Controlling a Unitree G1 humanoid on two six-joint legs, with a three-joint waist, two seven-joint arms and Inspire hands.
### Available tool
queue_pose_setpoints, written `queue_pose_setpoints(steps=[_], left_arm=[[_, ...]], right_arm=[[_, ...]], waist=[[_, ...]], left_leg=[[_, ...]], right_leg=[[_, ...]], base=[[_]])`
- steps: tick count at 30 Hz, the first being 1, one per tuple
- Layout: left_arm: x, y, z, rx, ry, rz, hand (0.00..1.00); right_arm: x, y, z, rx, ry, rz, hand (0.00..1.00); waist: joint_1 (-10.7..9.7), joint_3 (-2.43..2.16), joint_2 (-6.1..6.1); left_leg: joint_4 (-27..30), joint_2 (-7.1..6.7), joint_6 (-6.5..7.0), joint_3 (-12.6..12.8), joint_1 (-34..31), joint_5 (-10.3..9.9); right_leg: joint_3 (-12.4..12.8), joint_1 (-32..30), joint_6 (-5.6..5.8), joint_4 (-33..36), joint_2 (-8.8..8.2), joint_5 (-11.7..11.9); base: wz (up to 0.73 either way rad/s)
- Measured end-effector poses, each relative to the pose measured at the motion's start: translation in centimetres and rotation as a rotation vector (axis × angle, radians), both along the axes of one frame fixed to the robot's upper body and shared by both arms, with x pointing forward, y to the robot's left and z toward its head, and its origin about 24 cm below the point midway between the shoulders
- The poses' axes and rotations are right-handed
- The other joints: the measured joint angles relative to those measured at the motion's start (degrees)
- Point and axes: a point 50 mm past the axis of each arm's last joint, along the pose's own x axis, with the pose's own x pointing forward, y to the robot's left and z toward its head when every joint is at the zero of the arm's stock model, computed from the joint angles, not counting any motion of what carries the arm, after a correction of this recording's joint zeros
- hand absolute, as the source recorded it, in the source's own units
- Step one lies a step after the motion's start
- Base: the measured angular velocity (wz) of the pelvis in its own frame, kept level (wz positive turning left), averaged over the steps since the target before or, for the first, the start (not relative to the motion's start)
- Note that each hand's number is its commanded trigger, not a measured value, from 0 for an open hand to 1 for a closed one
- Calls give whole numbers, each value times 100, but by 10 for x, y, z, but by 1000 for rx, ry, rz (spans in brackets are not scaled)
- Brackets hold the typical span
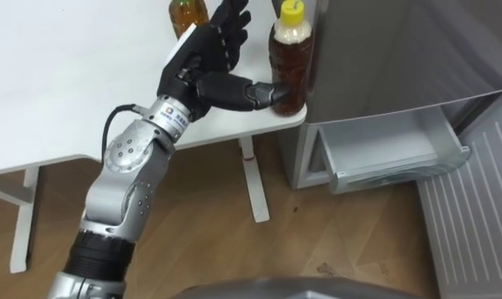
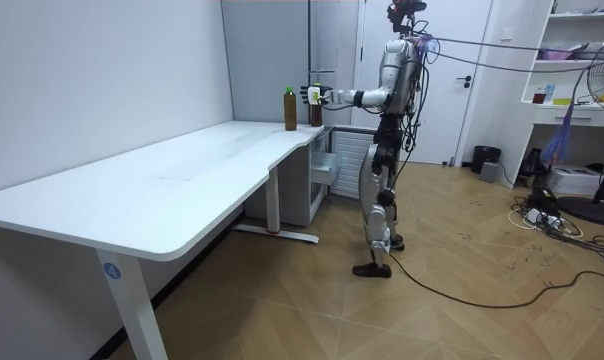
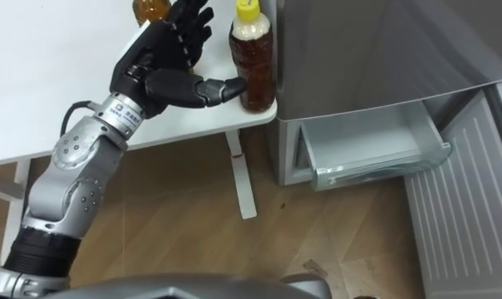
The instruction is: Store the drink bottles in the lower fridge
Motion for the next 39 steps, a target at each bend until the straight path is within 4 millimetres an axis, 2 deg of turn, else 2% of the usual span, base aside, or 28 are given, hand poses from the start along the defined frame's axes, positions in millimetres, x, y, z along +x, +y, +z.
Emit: queue_pose_setpoints(steps=[7, 12, 15, 23, 31, 32, 33, 34, 35, 36, 39], left_arm=[[3, 0, -1, 5, 10, 8, 0], [18, -3, 6, 14, -7, -11, 0], [23, -4, 6, 18, -2, -14, 0], [23, -4, 2, 20, 12, -15, 0], [23, -6, 3, 9, 12, -17, 0], [23, -7, 3, 7, 12, -17, 26], [23, -7, 3, 7, 12, -17, 42], [23, -7, 3, 7, 12, -17, 73], [23, -7, 3, 7, 12, -17, 93], [23, -7, 3, 7, 12, -17, 100], [23, -7, 3, 7, 12, -16, 100]], right_arm=[[-3, 0, 0, 0, 25, -9, 0], [-3, -1, 0, -5, 28, 4, 0], [-4, -1, 0, -4, 30, 3, 0], [-2, -1, 0, -6, 26, 16, 0], [1, -1, 0, -7, 20, 23, 0], [1, -1, 0, -8, 21, 23, 0], [1, -1, 0, -8, 21, 23, 0], [1, -1, 0, -9, 22, 23, 0], [1, -1, 0, -10, 25, 22, 0], [2, -1, 0, -12, 27, 21, 0], [2, -1, 1, -13, 27, 21, 0]], waist=[[-129, -12, 29], [-182, -3, 93], [-226, -17, 125], [-403, -18, 132], [-448, -19, 133], [-450, -19, 133], [-452, -18, 132], [-453, -18, 132], [-457, -18, 131], [-459, -17, 130], [-459, -16, 129]], left_leg=[[2, 6, 0, 72, 29, -1], [0, 18, 3, 150, 43, -3], [-1, 21, 4, 190, 47, -3], [-48, 21, 3, 235, 71, -3], [-69, 21, 4, 283, 77, -3], [-77, 21, 3, 286, 77, -3], [-83, 21, 3, 289, 77, -3], [-84, 21, 3, 290, 77, -3], [-85, 21, 3, 294, 77, -3], [-86, 21, 3, 297, 77, -3], [-87, 21, 3, 302, 77, -3]], right_leg=[[99, -20, -1, 15, -1, 1], [165, -68, -1, 72, -2, 1], [206, -82, 0, 82, -2, 0], [248, -93, 0, 77, 1, 0], [272, -106, 0, 66, 1, 1], [272, -110, 0, 65, 1, 1], [273, -113, 0, 65, 1, 1], [273, -114, 0, 64, 1, 1], [273, -115, 0, 63, 1, 1], [273, -115, 0, 63, 1, 1], [273, -115, 0, 61, 1, 1]], base=[[-6], [-6], [-6], [-1], [-1], [0], [0], [0], [0], [0], [0]])
